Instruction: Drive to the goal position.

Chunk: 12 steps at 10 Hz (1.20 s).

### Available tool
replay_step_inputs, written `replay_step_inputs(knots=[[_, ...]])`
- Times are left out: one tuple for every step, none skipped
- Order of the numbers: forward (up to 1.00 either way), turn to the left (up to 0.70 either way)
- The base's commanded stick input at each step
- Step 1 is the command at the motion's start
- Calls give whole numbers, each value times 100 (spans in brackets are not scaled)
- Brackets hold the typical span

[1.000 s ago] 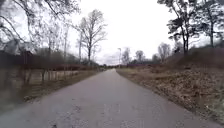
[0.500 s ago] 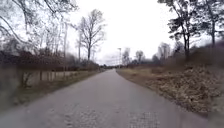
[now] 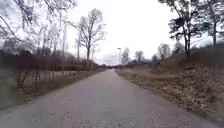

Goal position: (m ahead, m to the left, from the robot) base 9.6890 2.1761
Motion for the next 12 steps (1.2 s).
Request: replay_step_inputs(knots=[[70,0],[70,0],[70,0],[70,5],[70,21],[70,32],[70,15],[70,2],[70,0],[70,0],[70,0],[70,0]])
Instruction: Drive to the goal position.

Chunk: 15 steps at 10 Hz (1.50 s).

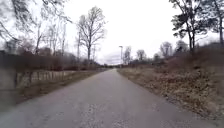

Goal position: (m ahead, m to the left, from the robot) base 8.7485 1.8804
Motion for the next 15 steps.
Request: replay_step_inputs(knots=[[70,0],[70,0],[70,0],[70,0],[70,0],[70,0],[70,0],[70,2],[70,25],[70,33],[70,29],[70,17],[70,0],[70,0],[70,0]])
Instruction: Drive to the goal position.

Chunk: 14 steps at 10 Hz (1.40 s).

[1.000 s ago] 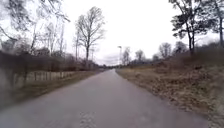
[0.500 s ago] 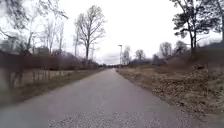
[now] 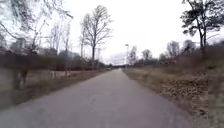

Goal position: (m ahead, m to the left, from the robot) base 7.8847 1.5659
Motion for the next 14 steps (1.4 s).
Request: replay_step_inputs(knots=[[70,0],[70,0],[70,0],[70,0],[70,0],[70,0],[70,0],[70,0],[70,0],[70,0],[70,0],[70,0],[70,0],[70,0]])
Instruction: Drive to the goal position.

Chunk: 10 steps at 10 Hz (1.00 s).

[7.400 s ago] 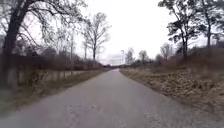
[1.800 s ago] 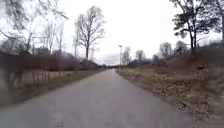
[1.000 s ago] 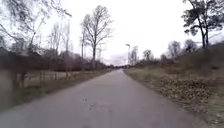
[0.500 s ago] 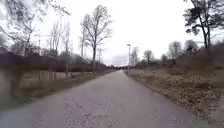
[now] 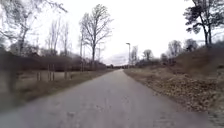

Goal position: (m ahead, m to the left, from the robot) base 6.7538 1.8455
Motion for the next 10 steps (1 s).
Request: replay_step_inputs(knots=[[70,0],[70,0],[70,0],[70,0],[70,0],[70,0],[70,0],[70,1],[70,8],[70,25]])
